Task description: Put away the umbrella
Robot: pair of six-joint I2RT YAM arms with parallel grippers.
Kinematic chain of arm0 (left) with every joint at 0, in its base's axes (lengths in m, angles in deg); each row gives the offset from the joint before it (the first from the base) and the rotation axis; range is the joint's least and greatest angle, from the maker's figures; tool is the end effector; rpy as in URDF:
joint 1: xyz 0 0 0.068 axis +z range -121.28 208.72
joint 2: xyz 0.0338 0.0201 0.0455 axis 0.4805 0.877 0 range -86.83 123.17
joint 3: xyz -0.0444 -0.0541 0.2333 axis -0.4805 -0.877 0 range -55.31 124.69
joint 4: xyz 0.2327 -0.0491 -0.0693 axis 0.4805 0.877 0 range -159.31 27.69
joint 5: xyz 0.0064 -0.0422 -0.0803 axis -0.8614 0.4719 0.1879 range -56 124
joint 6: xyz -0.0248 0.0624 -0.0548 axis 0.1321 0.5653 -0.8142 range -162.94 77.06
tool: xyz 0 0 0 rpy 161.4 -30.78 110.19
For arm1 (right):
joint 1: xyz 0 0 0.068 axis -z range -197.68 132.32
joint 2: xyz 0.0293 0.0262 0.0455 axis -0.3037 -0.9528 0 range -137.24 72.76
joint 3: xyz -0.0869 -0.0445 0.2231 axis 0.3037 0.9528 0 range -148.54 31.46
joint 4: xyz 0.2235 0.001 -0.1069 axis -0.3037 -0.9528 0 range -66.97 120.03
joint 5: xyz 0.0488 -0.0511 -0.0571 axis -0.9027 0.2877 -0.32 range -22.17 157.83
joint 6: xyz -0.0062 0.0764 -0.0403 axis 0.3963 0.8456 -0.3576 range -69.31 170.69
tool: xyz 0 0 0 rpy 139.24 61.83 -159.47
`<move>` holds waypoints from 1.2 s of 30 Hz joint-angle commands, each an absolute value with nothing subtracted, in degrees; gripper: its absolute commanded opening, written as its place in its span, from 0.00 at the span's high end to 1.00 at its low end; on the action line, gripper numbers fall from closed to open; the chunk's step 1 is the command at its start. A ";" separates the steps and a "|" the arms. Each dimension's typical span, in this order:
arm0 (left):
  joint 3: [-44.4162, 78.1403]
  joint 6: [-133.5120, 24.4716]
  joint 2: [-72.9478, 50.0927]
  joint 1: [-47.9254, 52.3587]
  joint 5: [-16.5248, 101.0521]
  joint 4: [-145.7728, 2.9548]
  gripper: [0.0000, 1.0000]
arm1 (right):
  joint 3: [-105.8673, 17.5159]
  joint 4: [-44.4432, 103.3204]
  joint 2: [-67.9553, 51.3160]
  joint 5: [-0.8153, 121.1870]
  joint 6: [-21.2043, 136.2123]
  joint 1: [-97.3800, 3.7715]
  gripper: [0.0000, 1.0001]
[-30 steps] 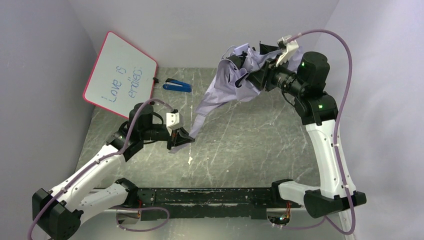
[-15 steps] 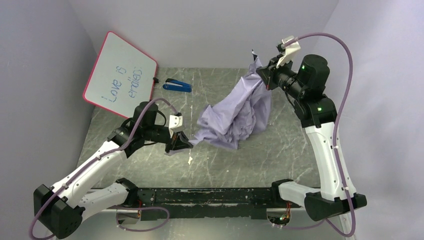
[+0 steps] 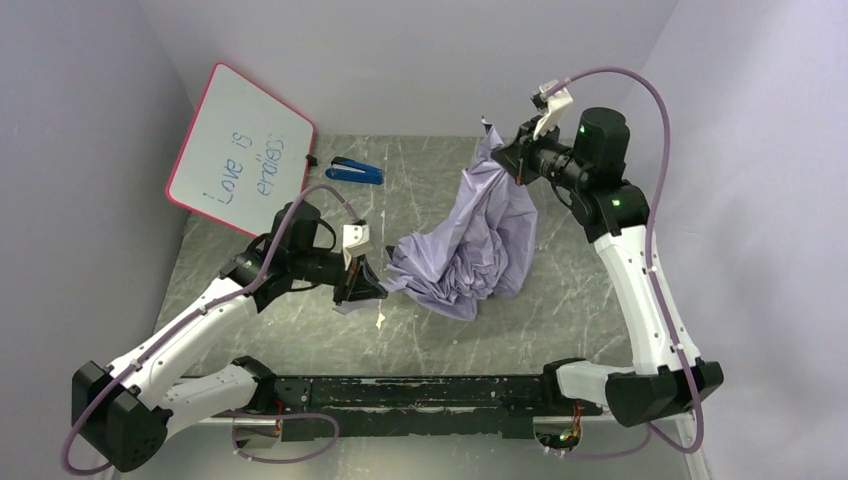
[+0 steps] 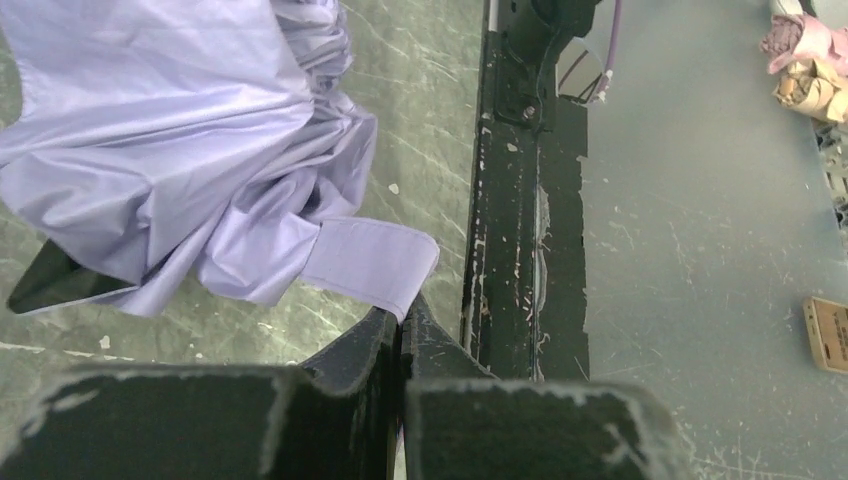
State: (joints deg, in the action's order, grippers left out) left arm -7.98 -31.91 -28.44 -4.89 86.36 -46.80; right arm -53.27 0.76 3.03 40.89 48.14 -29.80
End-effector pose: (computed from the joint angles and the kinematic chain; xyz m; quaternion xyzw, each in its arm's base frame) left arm 0.1626 -0.1811 0.2604 0.4933 0.6523 -0.4643 0.3399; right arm 0.2701 0.0935 0.4152 -0.2398 0.7432 0.2330 0.5795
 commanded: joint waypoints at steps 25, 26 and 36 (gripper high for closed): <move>-27.17 -75.34 -40.14 -9.78 69.60 -58.37 0.95 | -38.08 8.11 -12.73 40.21 42.12 -43.38 0.84; -27.94 -76.27 -40.70 -10.03 68.06 -57.72 0.95 | -38.56 6.81 -14.06 41.65 41.38 -44.89 0.83; -36.00 -85.74 -44.91 -11.75 57.87 -57.13 0.95 | -39.12 4.57 -24.35 42.71 40.12 -52.42 0.75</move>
State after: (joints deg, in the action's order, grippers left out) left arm -33.26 -79.30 -43.74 -11.03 63.63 -56.86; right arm -37.34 7.60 -20.21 41.54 42.61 -50.56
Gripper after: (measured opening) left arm 0.053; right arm 0.218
